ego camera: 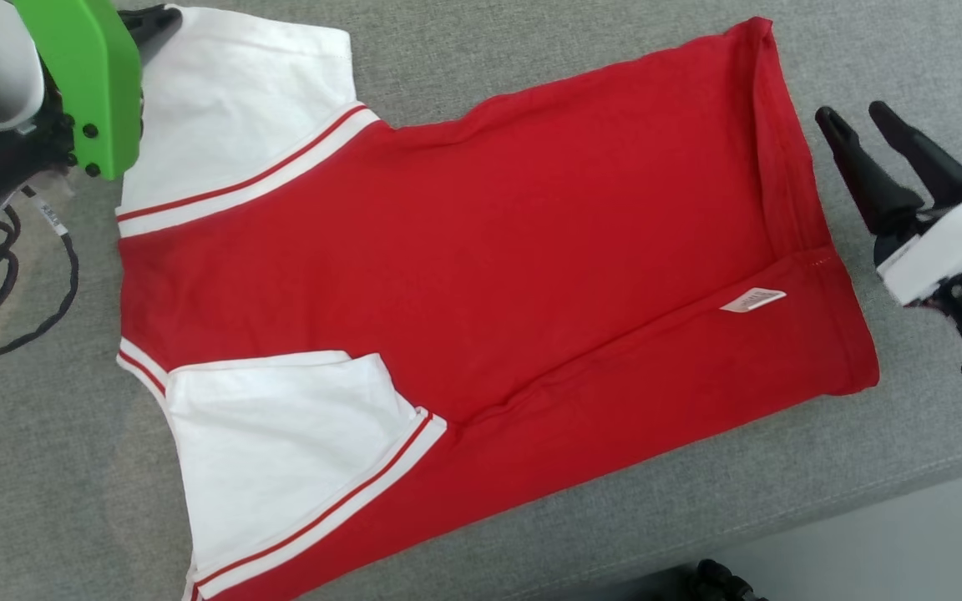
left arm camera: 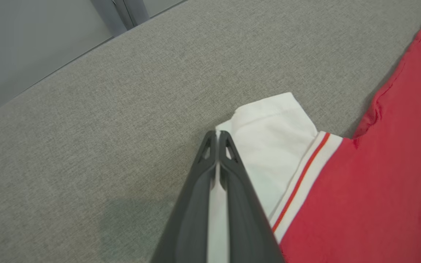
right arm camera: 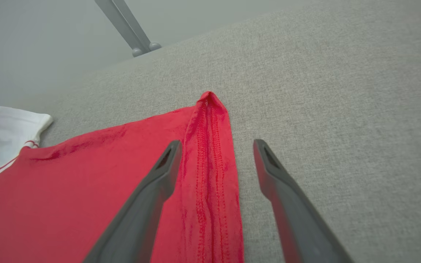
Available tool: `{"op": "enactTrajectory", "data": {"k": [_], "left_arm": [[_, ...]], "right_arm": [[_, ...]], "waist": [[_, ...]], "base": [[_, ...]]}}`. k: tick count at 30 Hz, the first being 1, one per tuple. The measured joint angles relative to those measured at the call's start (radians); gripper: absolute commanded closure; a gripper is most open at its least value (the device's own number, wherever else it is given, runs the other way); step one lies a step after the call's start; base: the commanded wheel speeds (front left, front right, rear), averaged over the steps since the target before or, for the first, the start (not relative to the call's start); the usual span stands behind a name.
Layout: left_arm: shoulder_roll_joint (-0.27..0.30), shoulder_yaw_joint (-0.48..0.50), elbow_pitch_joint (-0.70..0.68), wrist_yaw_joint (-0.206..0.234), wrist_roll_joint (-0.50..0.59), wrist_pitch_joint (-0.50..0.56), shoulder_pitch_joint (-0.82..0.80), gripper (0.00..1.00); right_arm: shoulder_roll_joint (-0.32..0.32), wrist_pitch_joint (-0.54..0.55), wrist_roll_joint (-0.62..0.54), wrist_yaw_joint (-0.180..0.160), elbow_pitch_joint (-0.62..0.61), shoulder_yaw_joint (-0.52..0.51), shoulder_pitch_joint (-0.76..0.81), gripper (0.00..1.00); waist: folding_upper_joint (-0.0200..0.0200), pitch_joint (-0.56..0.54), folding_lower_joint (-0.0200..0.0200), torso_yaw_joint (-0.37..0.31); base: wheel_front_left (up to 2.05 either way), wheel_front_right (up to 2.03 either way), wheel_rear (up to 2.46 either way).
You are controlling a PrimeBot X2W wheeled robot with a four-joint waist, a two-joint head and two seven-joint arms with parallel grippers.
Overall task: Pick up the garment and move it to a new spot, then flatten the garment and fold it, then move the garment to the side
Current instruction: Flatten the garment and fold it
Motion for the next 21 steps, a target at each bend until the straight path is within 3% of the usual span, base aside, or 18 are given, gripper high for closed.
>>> {"op": "enactTrajectory", "data": {"k": [7, 21], "left_arm": [[0.002, -0.044, -0.107, 0.0, -0.021, -0.002, 0.004, 1.0], [-0.004, -0.097, -0.164, 0.0, -0.031, -0.047, -0.001, 1.0]], "right_arm": [[0.034, 0.221, 0.091, 0.0, 0.104, -0.046, -0.161, 0.0], [0.055, 0.286, 0.095, 0.0, 0.229, -0.093, -0.199, 0.0]], "waist": [[0.0, -0.014, 0.0, 0.051], [0.0, 0.011, 0.0, 0.139]], "base": [[0.0, 0.0, 0.0], [0.0, 0.0, 0.0]]}}
